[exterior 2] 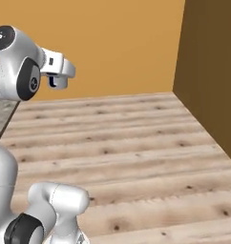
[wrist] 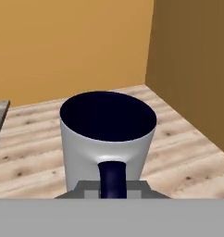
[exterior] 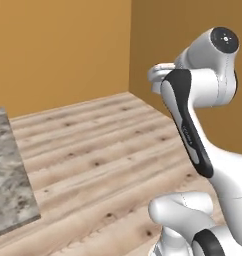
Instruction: There is a tray on the dining counter. Grab the cup, mug, and pitcher and place them on the tray. The pitcher may be placed next to the tray if it cannot fit the tray.
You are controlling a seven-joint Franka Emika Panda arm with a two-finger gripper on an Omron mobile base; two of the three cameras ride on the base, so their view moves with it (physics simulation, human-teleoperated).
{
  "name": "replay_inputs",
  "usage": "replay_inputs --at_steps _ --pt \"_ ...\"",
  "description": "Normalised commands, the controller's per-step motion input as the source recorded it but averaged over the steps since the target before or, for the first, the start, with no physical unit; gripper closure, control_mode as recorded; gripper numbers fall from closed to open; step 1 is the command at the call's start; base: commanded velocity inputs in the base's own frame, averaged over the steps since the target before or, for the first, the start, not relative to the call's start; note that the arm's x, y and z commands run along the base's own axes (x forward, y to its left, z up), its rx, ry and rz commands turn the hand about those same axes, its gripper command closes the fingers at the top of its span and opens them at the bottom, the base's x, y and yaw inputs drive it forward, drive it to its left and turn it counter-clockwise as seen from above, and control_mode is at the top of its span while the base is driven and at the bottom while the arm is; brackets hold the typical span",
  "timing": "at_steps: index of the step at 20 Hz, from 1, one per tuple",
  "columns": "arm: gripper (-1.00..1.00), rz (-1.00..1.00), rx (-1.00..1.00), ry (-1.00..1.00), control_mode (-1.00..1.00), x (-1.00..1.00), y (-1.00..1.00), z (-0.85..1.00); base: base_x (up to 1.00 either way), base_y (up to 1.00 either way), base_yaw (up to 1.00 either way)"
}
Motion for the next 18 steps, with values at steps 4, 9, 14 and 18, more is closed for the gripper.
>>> replay_inputs --at_steps 4,9,14,18 --pt "1.00 0.00 0.00 0.00 1.00 0.00 0.00 0.00 1.00 -0.39 0.33" --pt "1.00 0.00 0.00 0.00 1.00 0.00 0.00 0.00 0.71 -0.60 0.37" --pt "1.00 0.00 0.00 0.00 1.00 0.00 0.00 0.00 0.59 -0.58 0.24" --pt "1.00 0.00 0.00 0.00 1.00 0.00 0.00 0.00 0.82 -0.49 0.25"
